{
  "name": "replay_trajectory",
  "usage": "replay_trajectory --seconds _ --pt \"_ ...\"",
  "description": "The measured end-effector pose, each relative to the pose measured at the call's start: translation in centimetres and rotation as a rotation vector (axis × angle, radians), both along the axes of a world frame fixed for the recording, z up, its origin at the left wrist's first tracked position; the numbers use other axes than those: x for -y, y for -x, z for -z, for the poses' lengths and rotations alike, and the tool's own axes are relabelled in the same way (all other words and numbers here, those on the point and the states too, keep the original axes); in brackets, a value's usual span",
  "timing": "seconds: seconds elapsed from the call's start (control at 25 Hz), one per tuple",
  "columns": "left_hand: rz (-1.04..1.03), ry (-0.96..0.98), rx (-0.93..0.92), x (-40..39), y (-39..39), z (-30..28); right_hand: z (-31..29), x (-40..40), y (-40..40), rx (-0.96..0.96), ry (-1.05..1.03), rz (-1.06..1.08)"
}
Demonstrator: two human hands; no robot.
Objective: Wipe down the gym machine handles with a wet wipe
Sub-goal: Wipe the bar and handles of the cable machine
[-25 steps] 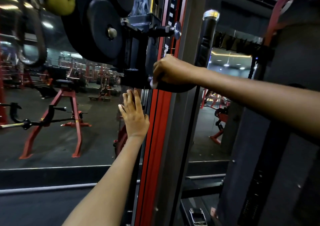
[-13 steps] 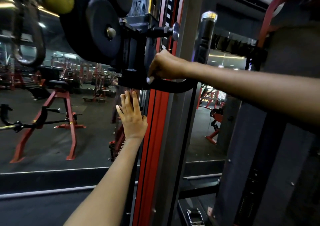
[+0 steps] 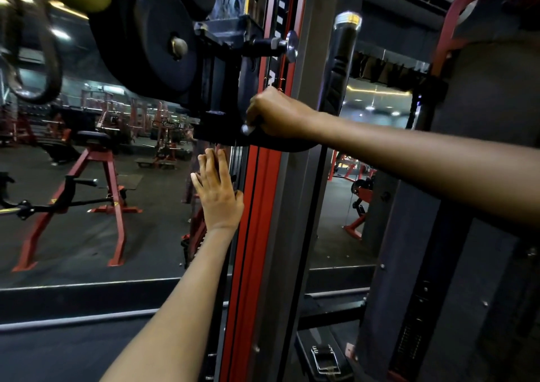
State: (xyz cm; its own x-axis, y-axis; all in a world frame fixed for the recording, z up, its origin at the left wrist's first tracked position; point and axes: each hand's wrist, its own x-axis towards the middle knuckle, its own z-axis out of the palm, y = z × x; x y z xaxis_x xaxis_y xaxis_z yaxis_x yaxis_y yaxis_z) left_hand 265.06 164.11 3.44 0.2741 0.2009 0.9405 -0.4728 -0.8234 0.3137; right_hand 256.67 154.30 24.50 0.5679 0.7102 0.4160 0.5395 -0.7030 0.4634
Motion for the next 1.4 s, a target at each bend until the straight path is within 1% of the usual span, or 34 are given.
replay_trajectory --seconds 0.08,0.16,0.24,0.28,0.32,0.4,0.44,0.52,0.56,0.64,0.72,0.76,0.84,0.92,1.0,1.12,1.28,1.36,1.4 --pt "-0.005 -0.002 0.0 0.0 0.1 -0.1 -0.6 0.8 0.9 -0.08 0.051 -0.026" --pt "0.004 -0.002 -0.001 0.0 0.1 -0.1 -2.6 0.8 2.1 -0.157 0.156 0.083" --pt "0.017 0.003 0.004 0.0 0.0 0.0 -4.4 0.4 2.7 -0.15 0.231 0.211" --pt "0.019 0.007 0.01 0.0 0.0 0.0 -4.7 -0.1 2.5 -0.102 0.225 0.21" --pt "0.022 0.008 0.013 -0.1 0.0 0.0 -4.5 -0.6 2.3 -0.056 0.191 0.151" --pt "0.033 0.009 0.018 -0.1 0.0 0.0 -2.5 -1.4 1.9 -0.038 0.119 0.026" --pt "0.038 0.01 0.019 -0.1 0.0 0.0 -1.1 -1.5 1.7 -0.013 0.153 0.0" --pt "0.046 0.003 0.021 -0.1 0.0 0.0 1.1 -1.3 1.6 0.095 0.329 -0.018" --pt "0.048 0.0 0.022 -0.1 0.0 0.0 1.4 -1.2 1.8 0.092 0.417 -0.004" --pt "0.051 0.001 0.02 -0.1 -0.1 0.1 0.2 -1.2 2.4 -0.026 0.522 0.109" --pt "0.048 0.004 0.019 -0.1 -0.1 0.2 -1.7 -1.2 2.6 -0.159 0.472 0.237" --pt "0.042 0.005 0.023 -0.1 -0.1 0.2 -2.3 -1.3 2.3 -0.162 0.404 0.239" --pt "0.043 0.004 0.031 -0.1 -0.1 0.1 -2.4 -1.3 1.3 -0.059 0.236 0.075" --pt "0.048 0.003 0.039 -0.1 -0.1 0.2 -1.3 -1.2 0.6 -0.023 0.149 -0.041" --pt "0.051 0.002 0.042 -0.1 0.0 0.1 -0.9 -0.8 0.5 -0.036 0.186 -0.055" --pt "0.065 0.006 0.036 -0.2 0.1 0.1 -2.2 0.1 2.3 -0.099 0.358 0.036" --pt "0.075 0.003 0.008 -0.2 0.3 0.0 -3.9 2.1 4.9 -0.244 0.43 0.187" --pt "0.08 0.005 0.004 -0.2 0.4 -0.1 -4.9 2.5 6.1 -0.264 0.49 0.262" --pt "0.08 0.009 0.005 -0.2 0.4 -0.1 -5.7 2.5 6.6 -0.257 0.48 0.293"
